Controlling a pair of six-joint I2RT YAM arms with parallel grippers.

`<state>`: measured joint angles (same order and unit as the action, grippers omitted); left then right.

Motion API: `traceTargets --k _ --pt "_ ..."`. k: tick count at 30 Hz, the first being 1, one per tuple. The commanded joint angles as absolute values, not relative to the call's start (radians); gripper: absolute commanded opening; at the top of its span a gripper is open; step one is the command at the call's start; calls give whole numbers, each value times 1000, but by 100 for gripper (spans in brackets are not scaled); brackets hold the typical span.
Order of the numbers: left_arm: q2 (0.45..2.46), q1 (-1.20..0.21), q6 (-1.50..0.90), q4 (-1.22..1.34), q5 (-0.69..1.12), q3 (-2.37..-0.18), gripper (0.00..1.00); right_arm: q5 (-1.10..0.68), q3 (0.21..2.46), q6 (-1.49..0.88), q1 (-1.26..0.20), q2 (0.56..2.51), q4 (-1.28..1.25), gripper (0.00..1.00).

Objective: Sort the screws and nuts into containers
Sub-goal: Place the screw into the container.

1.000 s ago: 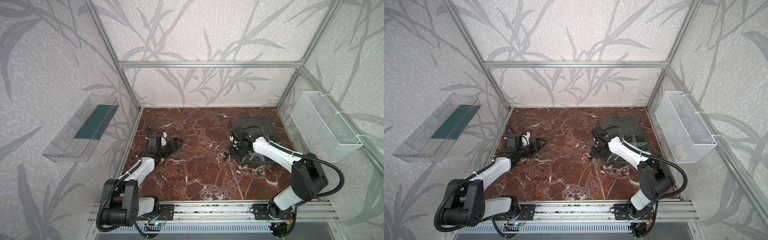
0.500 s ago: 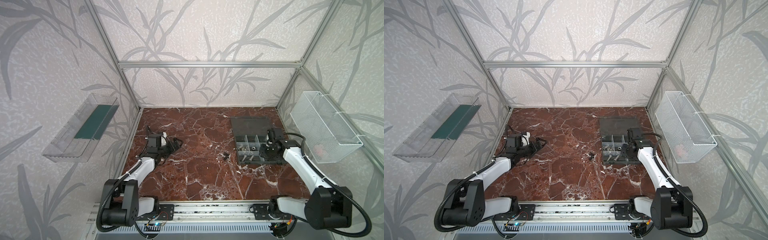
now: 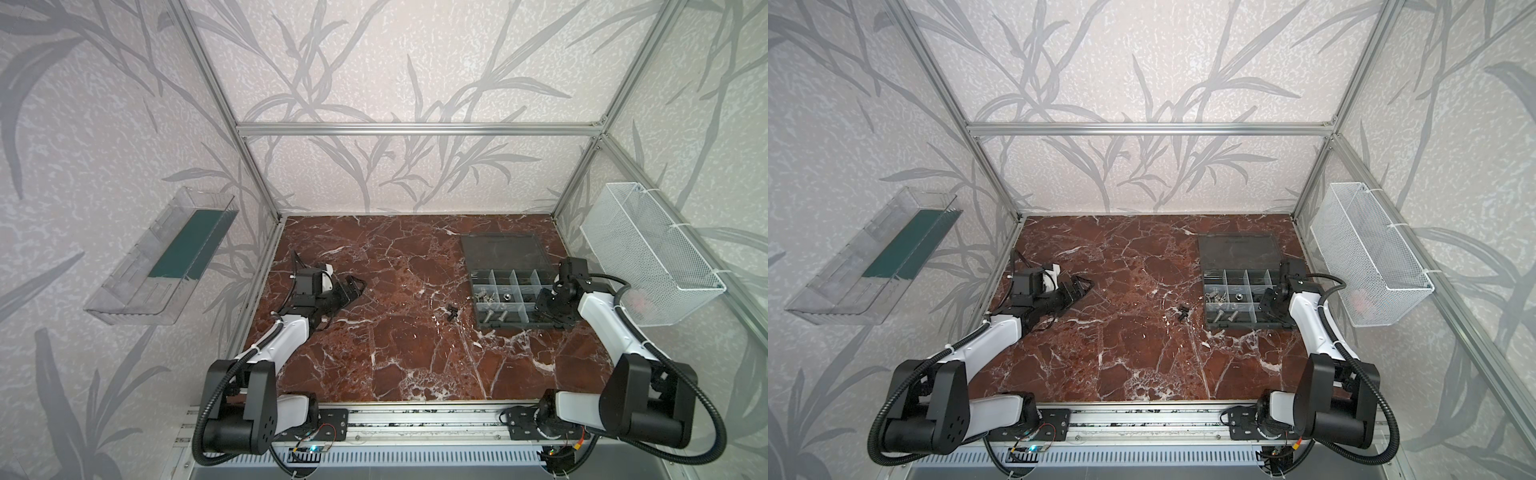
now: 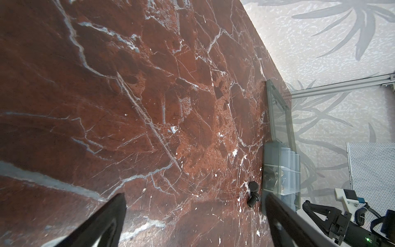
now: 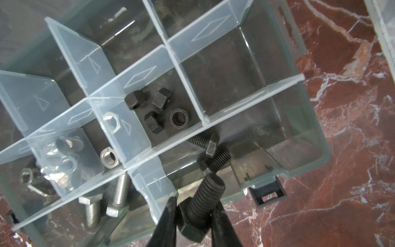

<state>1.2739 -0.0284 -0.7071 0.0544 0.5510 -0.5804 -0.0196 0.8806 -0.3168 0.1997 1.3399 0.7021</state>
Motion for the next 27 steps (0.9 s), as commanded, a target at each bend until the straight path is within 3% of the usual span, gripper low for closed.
traceTargets --k 1,9,14,18,23,27 --pt "1253 -23 -694 43 546 -574 99 -45 918 -286 213 1384 695 5" --pt "1246 -22 -694 34 542 -574 99 -60 945 -279 214 1462 668 6" --pt "1244 -22 -692 30 540 -577 99 -52 955 -272 215 1478 659 11" --pt "1241 -22 -692 30 540 -577 99 -51 969 -267 213 1502 674 24" --pt "1239 -22 -692 28 540 -579 99 -52 972 -266 214 1495 673 51" --pt "1235 -22 -690 21 538 -583 99 -83 981 -245 213 1452 684 59"
